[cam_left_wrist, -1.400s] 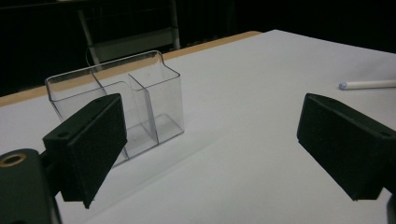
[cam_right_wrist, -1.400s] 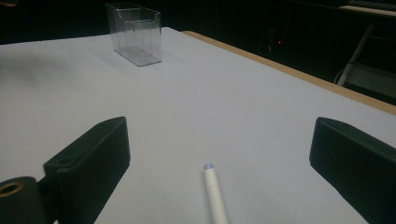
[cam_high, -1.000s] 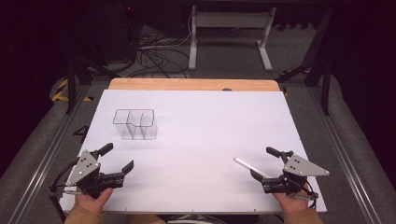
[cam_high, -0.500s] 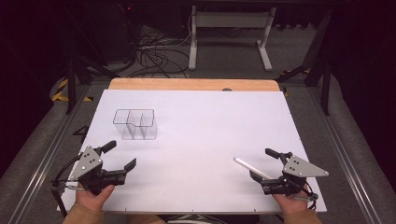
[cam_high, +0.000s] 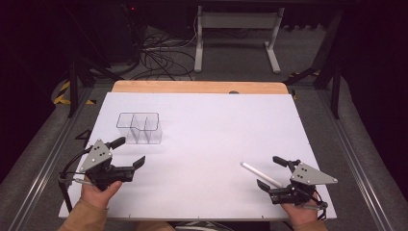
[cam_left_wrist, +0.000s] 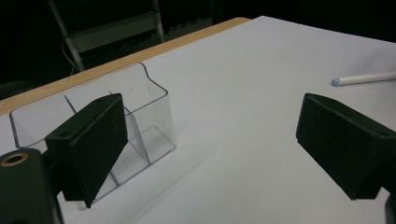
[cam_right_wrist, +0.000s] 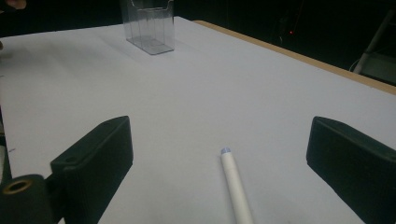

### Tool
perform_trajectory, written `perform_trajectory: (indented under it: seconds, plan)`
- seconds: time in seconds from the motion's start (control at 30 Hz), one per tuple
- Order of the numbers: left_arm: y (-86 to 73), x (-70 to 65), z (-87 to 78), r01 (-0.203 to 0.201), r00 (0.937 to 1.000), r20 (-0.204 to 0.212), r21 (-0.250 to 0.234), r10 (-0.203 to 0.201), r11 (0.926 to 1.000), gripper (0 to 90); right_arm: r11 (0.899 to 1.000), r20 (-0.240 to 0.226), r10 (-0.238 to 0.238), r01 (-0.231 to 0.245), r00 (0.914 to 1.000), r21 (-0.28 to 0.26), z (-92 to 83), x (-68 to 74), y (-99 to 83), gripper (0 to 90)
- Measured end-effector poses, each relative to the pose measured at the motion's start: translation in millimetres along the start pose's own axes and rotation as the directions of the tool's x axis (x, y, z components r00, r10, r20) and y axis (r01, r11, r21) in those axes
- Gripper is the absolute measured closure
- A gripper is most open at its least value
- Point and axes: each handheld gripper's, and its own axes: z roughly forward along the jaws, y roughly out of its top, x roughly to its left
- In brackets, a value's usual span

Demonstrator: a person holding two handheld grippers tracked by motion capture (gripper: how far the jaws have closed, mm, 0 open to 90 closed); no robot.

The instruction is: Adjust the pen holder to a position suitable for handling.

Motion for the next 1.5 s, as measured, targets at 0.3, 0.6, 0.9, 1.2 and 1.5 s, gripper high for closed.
perform_trajectory:
  seconds: [0.3, 0.6, 0.9, 1.2, 1.5]
  plan:
    - [12.5, 6.2, 8.2, -0.007, 0.9997, 0.025, 0.004, 0.007, 1.0, 9.4, 0.999, 0.017, 0.032, -0.031, 0.9994, -0.009, -9.6, 0.0, -3.8, 7.4]
    - [19.8, 11.6, 10.4, -0.031, 0.9952, 0.094, 0.04, 0.027, 0.9987, 9.7, 0.999, 0.005, 0.044, -0.044, 0.999, -0.008, -7.9, 0.0, -4.9, 7.4]
    - [38.8, 21.4, 11.3, -0.098, 0.9902, 0.108, 0.1, 0.087, 0.9901, 23.3, 0.999, 0.002, 0.046, -0.046, 0.9989, -0.011, -8.1, -0.3, -4.8, 7.4]
    - [54.0, 38.4, 20.1, -0.131, 0.9866, 0.121, 0.189, 0.109, 0.9733, 26.9, 0.999, -0.007, 0.044, -0.044, 0.999, -0.007, -6.8, -0.1, -4.3, 7.4]
    - [57.1, 60.3, 33.6, -0.107, 0.9923, 0.089, 0.275, 0.085, 0.9556, 27.5, 0.999, -0.01, 0.045, -0.045, 0.9989, -0.009, -6.2, 0.1, -4.0, 7.5]
